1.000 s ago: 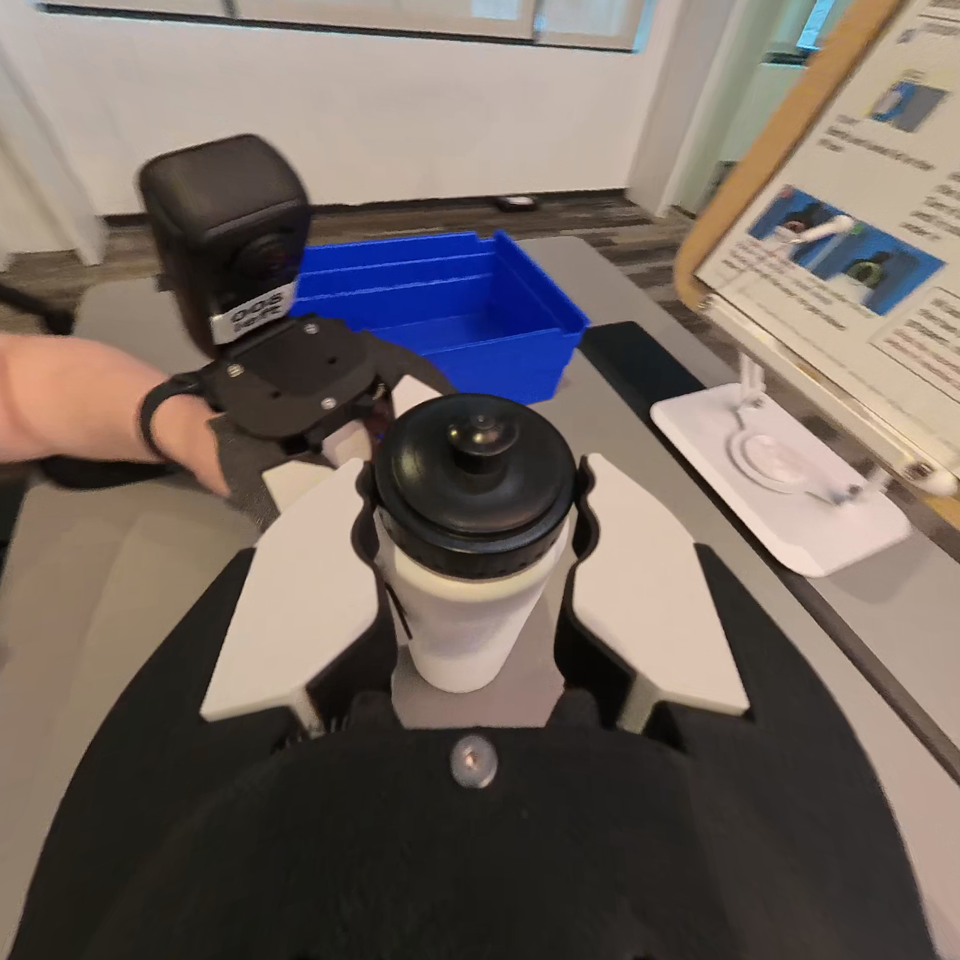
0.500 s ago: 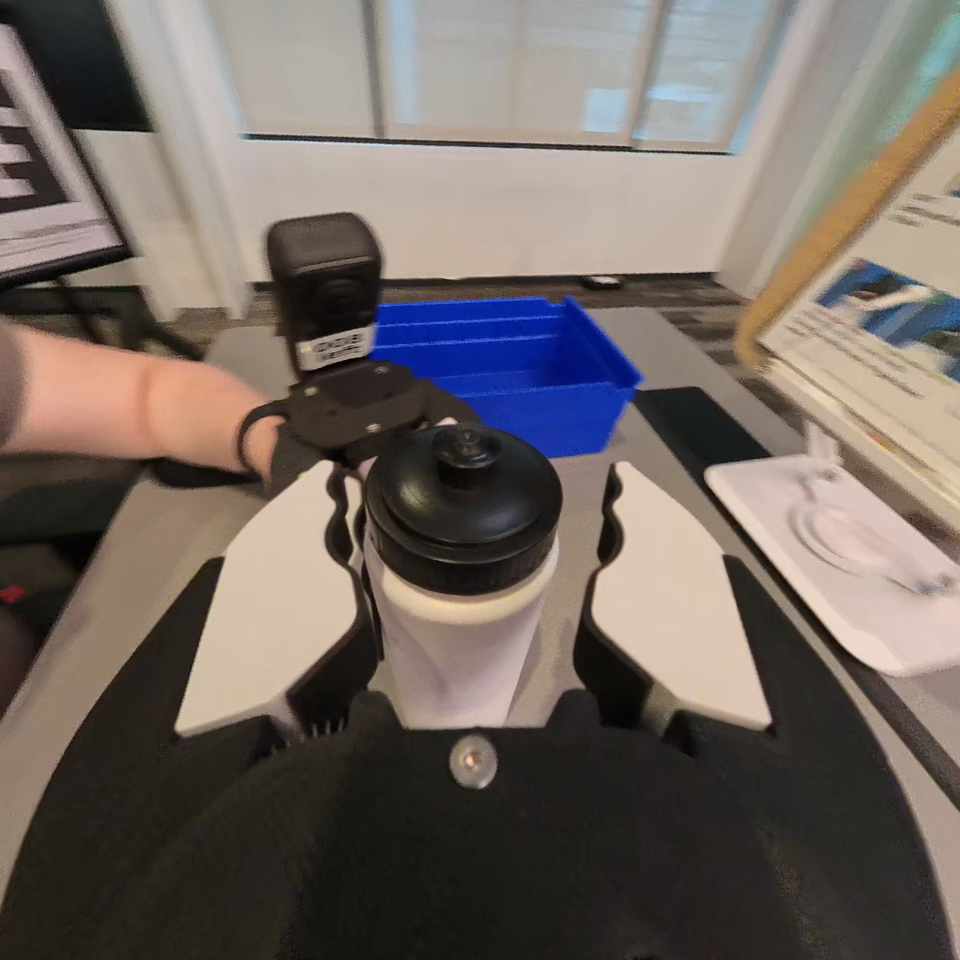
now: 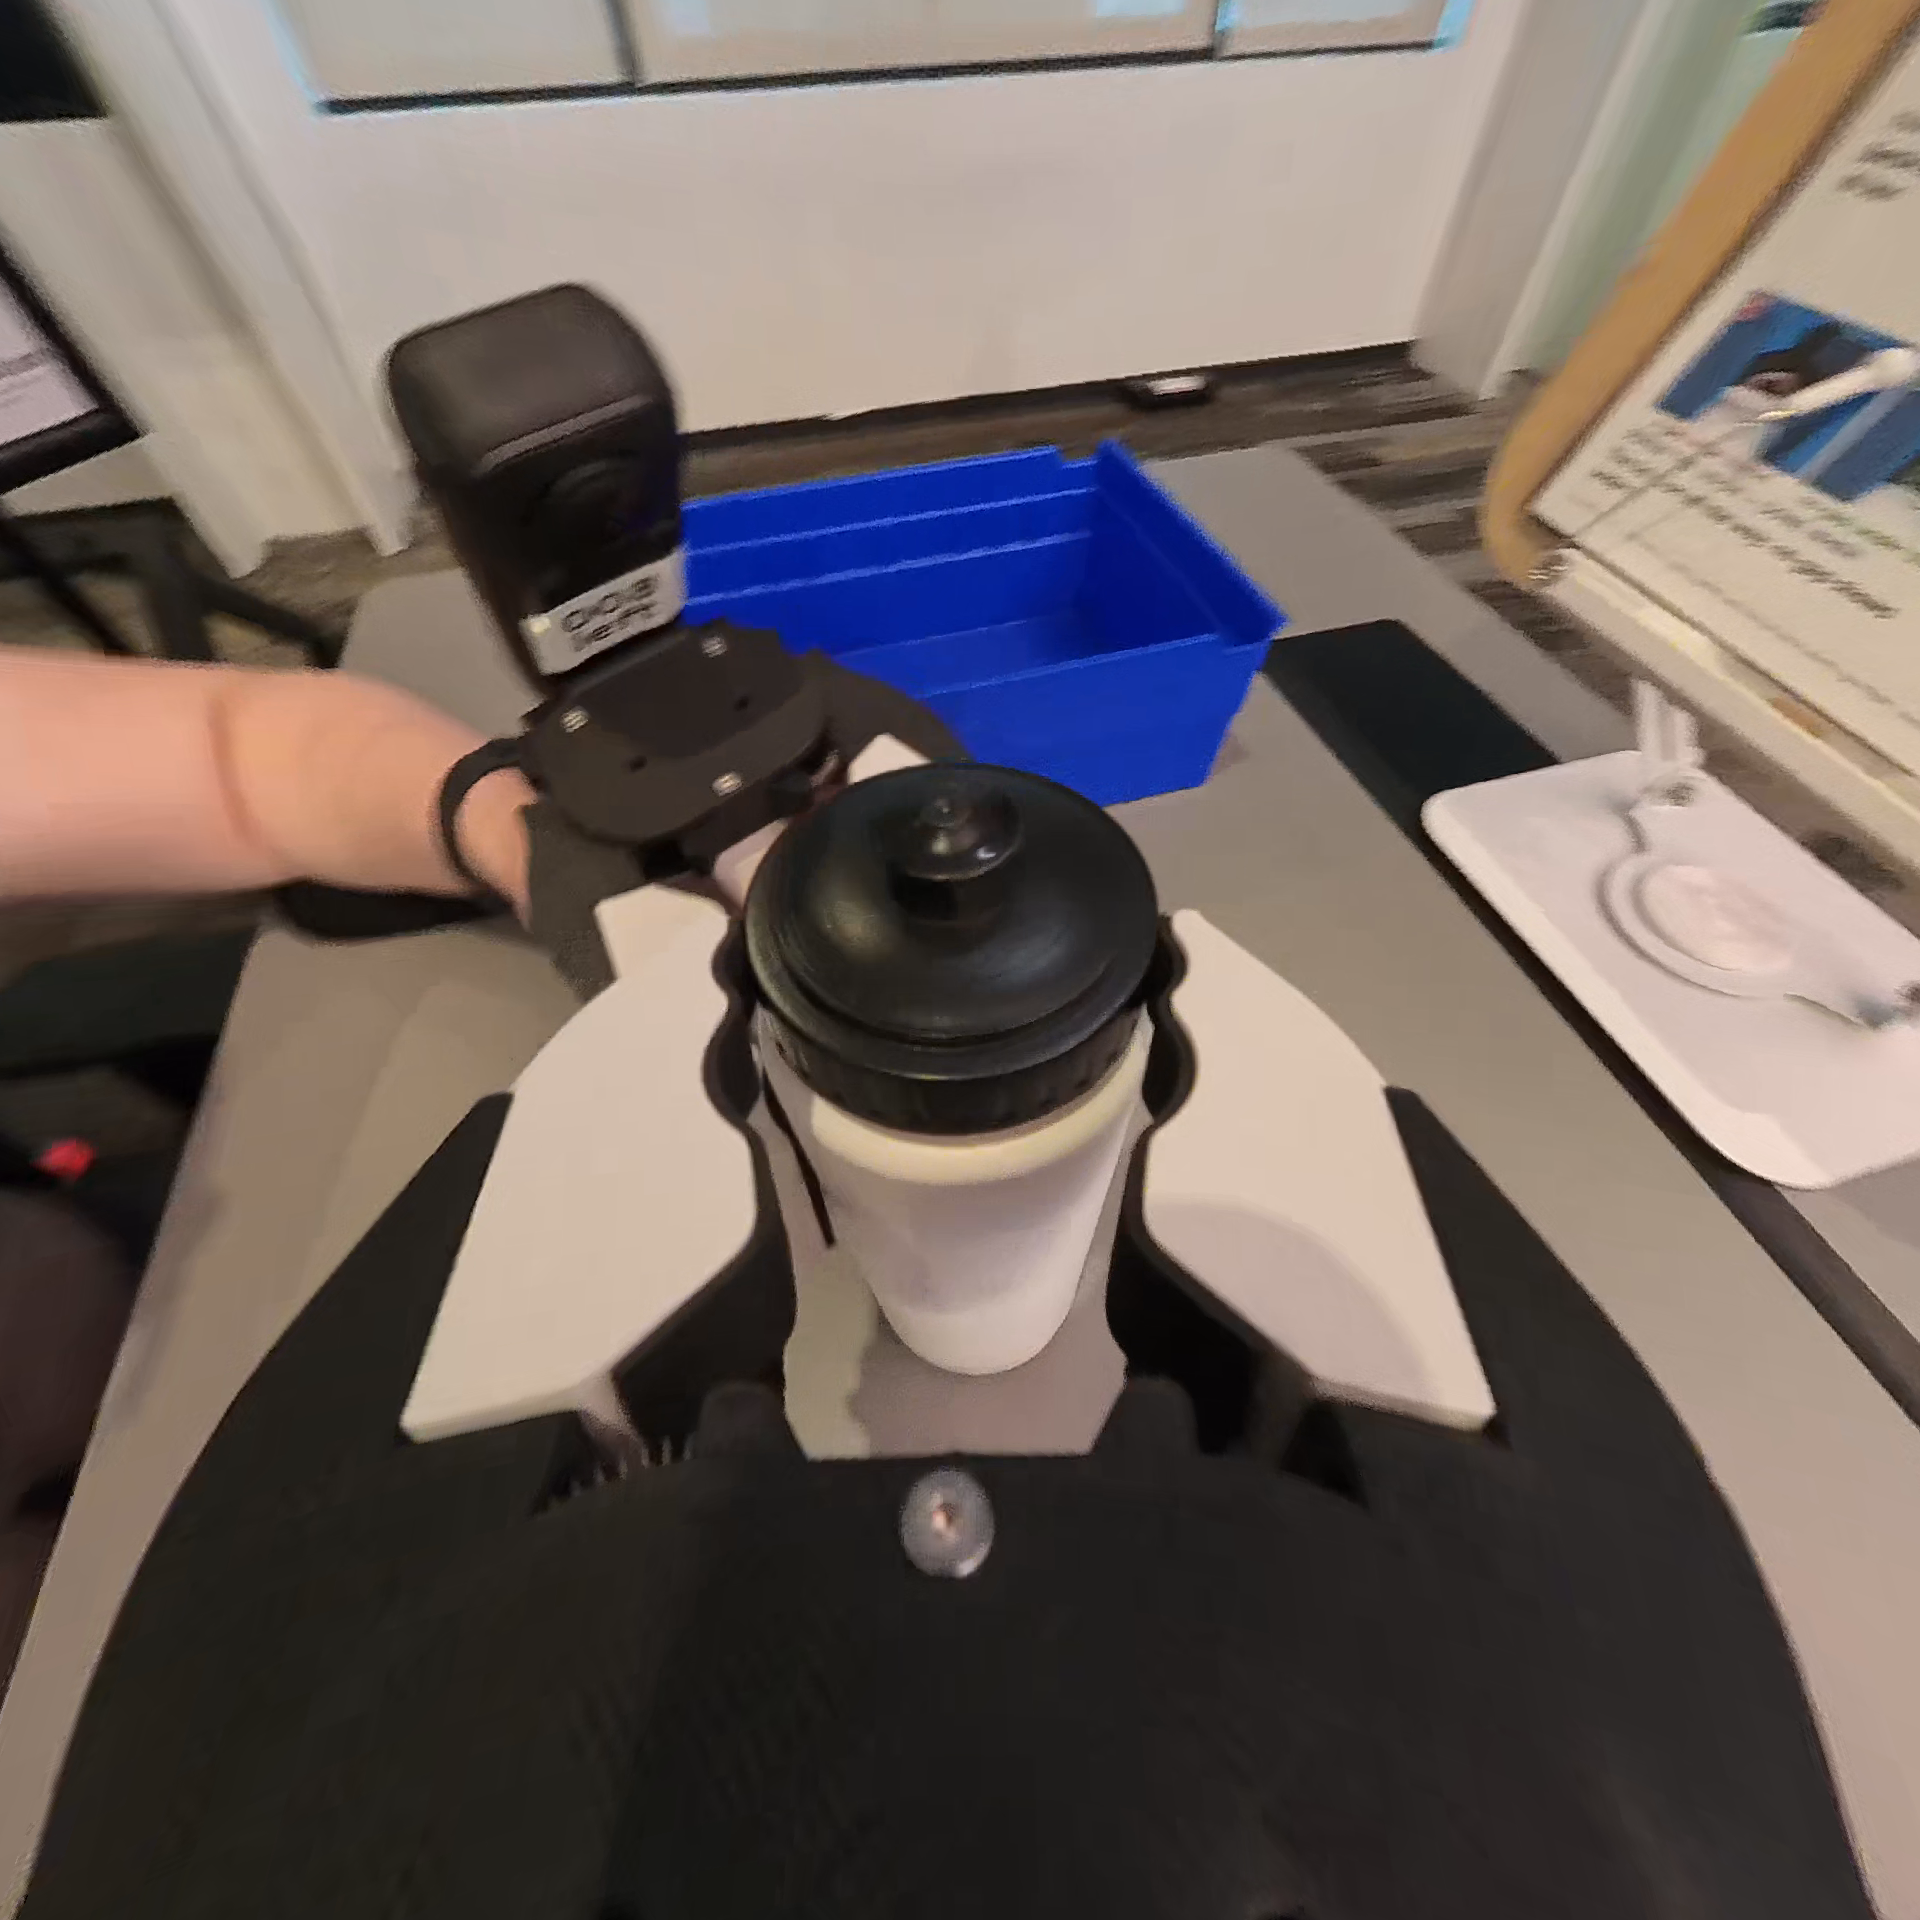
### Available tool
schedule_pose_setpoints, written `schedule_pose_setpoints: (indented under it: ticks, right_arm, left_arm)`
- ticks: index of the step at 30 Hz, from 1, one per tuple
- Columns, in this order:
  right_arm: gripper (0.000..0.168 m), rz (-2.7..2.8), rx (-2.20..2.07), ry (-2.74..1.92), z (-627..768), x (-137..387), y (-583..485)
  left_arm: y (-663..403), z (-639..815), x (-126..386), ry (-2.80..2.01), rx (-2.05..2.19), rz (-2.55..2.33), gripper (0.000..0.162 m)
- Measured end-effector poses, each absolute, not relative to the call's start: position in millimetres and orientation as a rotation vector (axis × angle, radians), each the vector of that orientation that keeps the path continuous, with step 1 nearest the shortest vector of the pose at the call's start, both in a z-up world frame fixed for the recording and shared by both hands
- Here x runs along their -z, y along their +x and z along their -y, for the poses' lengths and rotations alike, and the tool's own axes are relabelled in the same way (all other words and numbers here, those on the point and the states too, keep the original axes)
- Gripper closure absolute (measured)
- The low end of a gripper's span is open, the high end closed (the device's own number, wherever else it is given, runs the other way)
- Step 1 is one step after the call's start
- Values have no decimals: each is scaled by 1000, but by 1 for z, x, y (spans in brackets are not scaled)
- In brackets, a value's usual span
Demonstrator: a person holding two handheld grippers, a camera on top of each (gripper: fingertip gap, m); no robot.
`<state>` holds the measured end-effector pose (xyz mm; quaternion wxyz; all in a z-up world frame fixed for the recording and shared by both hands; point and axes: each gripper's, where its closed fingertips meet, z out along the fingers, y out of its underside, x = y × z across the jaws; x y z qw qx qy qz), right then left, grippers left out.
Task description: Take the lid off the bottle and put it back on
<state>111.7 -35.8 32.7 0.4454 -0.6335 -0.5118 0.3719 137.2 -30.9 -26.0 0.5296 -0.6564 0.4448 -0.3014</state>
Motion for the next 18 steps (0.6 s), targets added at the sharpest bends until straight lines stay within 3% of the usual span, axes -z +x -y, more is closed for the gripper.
schedule_pose_setpoints:
  ticks: [9, 11, 14, 18]
  right_arm:
    - [94, 1558, -1277, -1244, 82, -35, 130]
    - [93, 1489, -1221, -1330, 70, -37, 126]
    - [77, 1262, -1087, -1449, 44, -50, 116]
    - [77, 1044, -897, -1519, 28, -56, 105]
  left_arm:
    - [161, 80, 26, -1410, 982, -1304, 79]
    - [159, 71, 26, -1455, 966, -1249, 79]
    - [149, 46, 26, -1530, 848, -1095, 79]
    - [132, 23, 25, -1592, 740, -947, 79]
